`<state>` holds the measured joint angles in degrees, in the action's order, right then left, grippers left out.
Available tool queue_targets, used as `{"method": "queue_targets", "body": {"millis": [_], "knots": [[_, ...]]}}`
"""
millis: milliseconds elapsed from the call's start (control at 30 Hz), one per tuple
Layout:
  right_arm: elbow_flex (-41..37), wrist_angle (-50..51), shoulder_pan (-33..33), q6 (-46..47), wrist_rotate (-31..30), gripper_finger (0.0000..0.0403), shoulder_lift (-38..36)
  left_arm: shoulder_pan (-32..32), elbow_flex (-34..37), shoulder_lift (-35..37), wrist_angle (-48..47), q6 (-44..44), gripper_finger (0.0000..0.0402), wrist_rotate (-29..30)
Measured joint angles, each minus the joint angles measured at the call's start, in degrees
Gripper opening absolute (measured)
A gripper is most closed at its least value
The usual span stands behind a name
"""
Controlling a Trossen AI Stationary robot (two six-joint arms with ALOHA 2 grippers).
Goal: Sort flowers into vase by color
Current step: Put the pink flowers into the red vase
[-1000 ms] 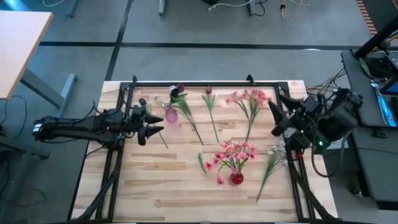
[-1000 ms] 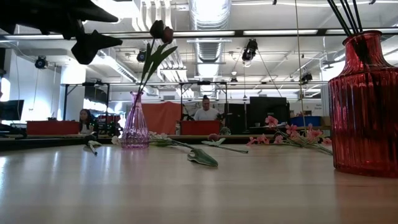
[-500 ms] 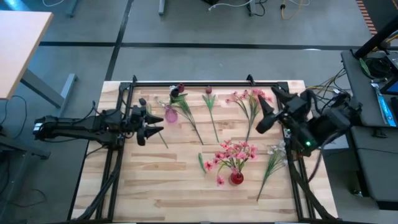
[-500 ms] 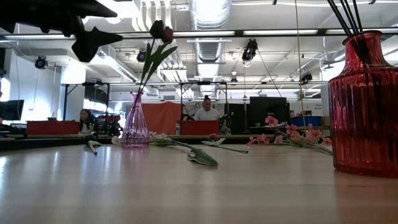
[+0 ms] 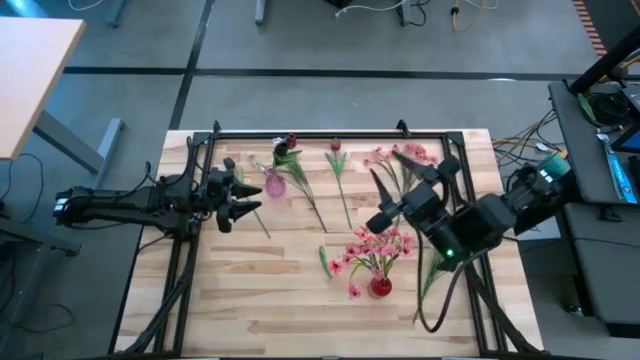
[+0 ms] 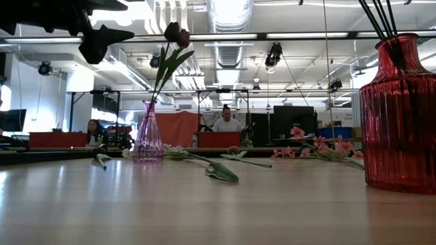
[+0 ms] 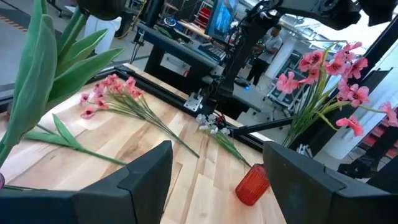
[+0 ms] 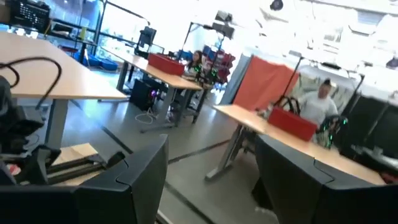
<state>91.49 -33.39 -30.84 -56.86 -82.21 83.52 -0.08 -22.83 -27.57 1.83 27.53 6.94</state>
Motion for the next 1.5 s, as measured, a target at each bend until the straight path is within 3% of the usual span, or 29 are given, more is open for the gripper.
{"method": "queue_targets", "body": {"millis": [267,333,433,533,600,800,1033,1133,1200,1333,1500], "knots": [[12.5,0.7,2.3,-1.1,6.7,0.0231,7.5,0.0,0.0,0.0,0.2,0.4,0.0235,0.0],[15.1,5.4,3.0,2.4,9.1,0.0231,8.9,0.0,0.0,0.0,0.3,0.5,0.0235,-0.4],[20.1,23.6,3.5,16.8,17.2,0.0231,10.8,0.0,0.0,0.0,0.3,0.5,0.0235,-0.5],[27.6,45.7,5.4,36.9,34.4,0.0230,12.5,0.0,0.0,0.0,0.3,0.5,0.0235,-0.5],[32.4,53.9,8.0,45.0,41.6,0.0228,13.2,0.0,0.0,0.0,0.3,0.5,0.0235,-0.7],[43.2,76.0,19.1,60.2,43.2,0.0217,14.0,0.0,0.0,-0.2,0.3,0.7,0.0235,-2.0],[42.5,111.4,38.6,87.5,46.2,0.0205,9.1,0.0,0.0,0.0,0.2,0.7,0.0235,-2.0],[41.8,124.2,44.5,94.5,46.4,0.0209,8.6,0.0,0.0,0.0,0.2,0.7,0.0235,-2.0],[39.1,122.3,47.1,95.1,47.9,0.0215,7.9,0.0,0.0,0.0,0.2,0.7,0.0235,-2.0],[34.2,119.0,50.8,93.2,58.5,0.0240,6.4,0.0,0.0,0.1,0.2,0.7,0.0235,-2.2],[26.3,119.8,55.1,94.1,58.6,0.0285,6.6,0.0,0.0,1.3,0.4,0.7,0.0235,-5.1]]}}
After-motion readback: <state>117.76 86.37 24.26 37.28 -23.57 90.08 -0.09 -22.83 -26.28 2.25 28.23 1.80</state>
